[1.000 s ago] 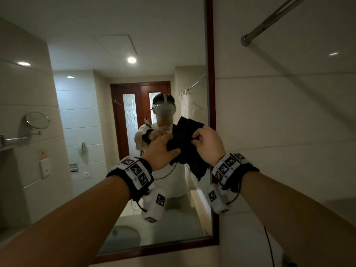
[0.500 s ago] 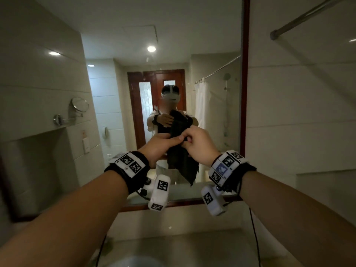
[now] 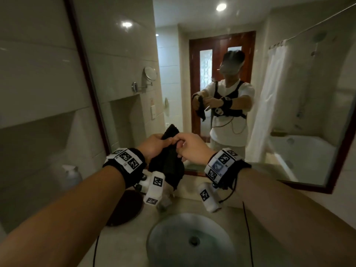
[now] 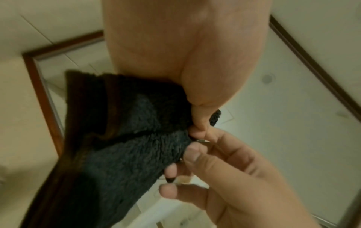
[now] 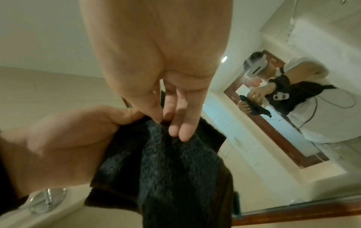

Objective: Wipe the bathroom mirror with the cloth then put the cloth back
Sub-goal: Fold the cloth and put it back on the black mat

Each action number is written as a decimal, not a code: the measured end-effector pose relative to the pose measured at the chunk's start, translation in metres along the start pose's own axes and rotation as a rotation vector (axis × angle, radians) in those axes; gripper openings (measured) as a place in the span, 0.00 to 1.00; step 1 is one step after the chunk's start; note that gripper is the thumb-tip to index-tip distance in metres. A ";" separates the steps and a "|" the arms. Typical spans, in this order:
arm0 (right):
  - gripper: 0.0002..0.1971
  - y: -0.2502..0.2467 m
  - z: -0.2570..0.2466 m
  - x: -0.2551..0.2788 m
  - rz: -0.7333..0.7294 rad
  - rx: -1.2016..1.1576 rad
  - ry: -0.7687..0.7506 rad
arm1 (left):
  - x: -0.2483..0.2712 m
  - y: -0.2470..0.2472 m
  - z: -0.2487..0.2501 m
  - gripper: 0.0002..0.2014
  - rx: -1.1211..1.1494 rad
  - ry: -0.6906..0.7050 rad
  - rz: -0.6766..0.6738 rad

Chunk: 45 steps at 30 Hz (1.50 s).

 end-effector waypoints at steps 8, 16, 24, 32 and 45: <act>0.40 0.099 0.039 -0.081 -0.251 0.099 -0.025 | -0.013 -0.102 -0.048 0.10 -0.209 -0.103 0.137; 0.25 0.226 0.065 -0.109 -0.528 -0.076 0.028 | -0.015 -0.171 -0.106 0.09 -0.298 -0.188 0.166; 0.04 0.303 0.094 -0.138 -0.376 -0.112 0.202 | -0.043 -0.252 -0.221 0.14 -0.125 -0.308 0.262; 0.05 0.395 0.137 -0.176 -0.429 -0.069 0.504 | -0.112 -0.320 -0.356 0.20 0.019 -0.373 0.105; 0.19 0.537 0.232 -0.182 -0.556 -0.090 0.788 | -0.160 -0.343 -0.505 0.29 0.044 -0.568 -0.068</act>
Point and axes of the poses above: each hand's wrist, its own x-axis away from the middle knuckle, its own y-axis out of the palm, z = x × y, the point moved 10 cm from there along -x, towards the middle knuckle, and after that the axes turned 7 degrees about x, right-handed, at the moved point
